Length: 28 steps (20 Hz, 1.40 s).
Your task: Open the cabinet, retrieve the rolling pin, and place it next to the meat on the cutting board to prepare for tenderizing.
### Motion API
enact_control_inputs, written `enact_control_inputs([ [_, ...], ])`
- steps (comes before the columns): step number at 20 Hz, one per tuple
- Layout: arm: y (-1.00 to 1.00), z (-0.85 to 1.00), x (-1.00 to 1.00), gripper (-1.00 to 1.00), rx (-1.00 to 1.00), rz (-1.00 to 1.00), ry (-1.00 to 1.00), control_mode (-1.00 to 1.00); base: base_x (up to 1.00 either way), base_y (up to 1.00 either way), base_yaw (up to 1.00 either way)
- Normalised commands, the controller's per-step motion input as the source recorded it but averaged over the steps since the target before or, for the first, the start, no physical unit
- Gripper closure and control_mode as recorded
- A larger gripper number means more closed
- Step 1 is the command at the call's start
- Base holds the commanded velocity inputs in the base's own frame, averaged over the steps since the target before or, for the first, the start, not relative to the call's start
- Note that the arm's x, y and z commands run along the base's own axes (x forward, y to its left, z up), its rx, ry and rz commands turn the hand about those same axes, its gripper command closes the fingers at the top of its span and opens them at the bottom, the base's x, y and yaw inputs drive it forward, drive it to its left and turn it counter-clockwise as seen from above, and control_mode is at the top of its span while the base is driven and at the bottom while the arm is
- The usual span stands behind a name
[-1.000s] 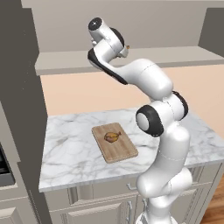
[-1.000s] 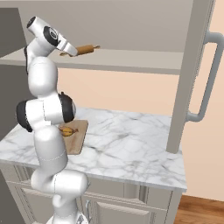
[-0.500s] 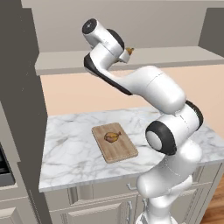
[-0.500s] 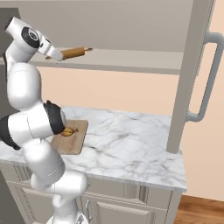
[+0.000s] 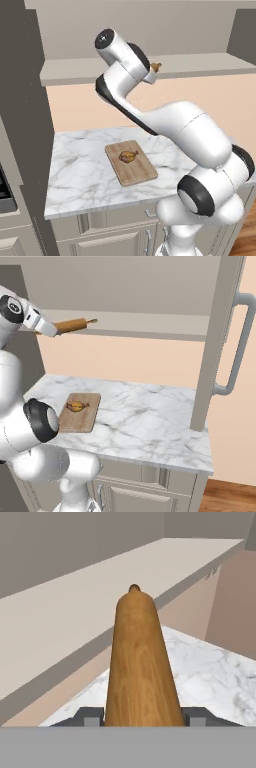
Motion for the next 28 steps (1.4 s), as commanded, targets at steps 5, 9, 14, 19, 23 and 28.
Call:
enact_control_inputs([
  [5, -0.01, -0.2, -1.0, 1.0, 0.0, 0.01, 0.01, -1.0, 0.0, 0.0, 0.0],
  [9, -0.05, -0.46, -0.82, 1.0, 0.0, 0.01, 0.0, -1.0, 0.0, 0.0, 0.0],
  [14, -0.05, -0.78, -0.36, 1.0, 0.0, 0.0, 0.0, -1.0, 0.0, 0.0, 0.0],
  [19, -0.19, -0.81, 0.0, 1.0, 0.0, 0.0, 0.01, -1.0, 0.0, 0.0, 0.0],
  [23, -0.15, -0.72, 0.18, 1.0, 0.0, 0.0, 0.12, -1.0, 0.0, 0.0, 0.0],
  [28, -0.02, -0.69, 0.23, 1.0, 0.0, 0.0, 0.18, -1.0, 0.0, 0.0, 0.0],
])
